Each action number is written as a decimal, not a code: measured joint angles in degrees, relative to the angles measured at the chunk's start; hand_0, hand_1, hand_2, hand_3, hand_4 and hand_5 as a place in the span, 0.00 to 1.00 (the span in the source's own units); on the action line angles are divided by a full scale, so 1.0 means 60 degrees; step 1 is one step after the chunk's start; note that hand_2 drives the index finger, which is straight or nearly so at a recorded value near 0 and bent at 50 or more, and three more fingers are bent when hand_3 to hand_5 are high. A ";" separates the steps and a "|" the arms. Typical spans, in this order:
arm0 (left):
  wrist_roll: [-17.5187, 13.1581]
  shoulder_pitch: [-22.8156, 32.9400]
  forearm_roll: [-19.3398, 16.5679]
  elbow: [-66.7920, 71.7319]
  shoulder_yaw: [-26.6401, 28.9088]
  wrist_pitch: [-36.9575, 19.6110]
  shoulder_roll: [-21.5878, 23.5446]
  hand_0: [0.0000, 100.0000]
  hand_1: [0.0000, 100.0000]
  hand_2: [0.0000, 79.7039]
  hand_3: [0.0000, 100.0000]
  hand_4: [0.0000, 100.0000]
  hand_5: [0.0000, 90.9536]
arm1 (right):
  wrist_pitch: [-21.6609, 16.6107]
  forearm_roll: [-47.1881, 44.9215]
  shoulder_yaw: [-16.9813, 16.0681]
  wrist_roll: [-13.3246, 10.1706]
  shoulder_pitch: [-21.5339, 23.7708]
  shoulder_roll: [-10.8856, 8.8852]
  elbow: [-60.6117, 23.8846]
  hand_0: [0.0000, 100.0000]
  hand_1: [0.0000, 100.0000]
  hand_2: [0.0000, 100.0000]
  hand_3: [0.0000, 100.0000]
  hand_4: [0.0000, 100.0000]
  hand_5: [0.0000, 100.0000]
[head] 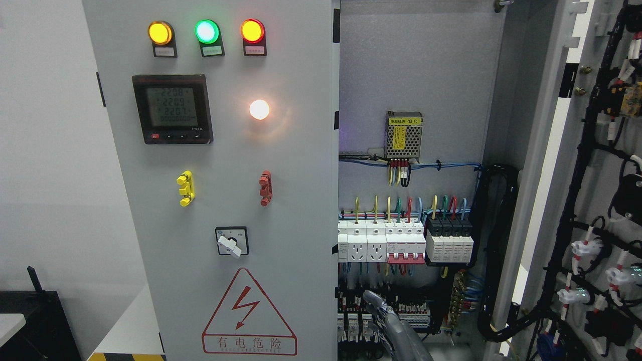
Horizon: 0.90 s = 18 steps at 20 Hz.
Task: Open door with both hands
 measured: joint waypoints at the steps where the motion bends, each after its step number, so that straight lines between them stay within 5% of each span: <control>1: 0.0000 0.0000 0.0000 0.0000 0.0000 0.0000 0.0000 0.00 0.00 0.00 0.00 0.03 0.00 | 0.0000 -0.0003 0.0007 0.0005 -0.0094 0.0004 0.0095 0.11 0.00 0.00 0.00 0.00 0.00; 18: 0.0000 -0.0001 0.0002 0.0000 0.0000 0.0000 0.0000 0.00 0.00 0.00 0.00 0.03 0.00 | 0.0536 -0.0118 0.0211 0.0078 -0.1082 0.0029 0.1305 0.11 0.00 0.00 0.00 0.00 0.00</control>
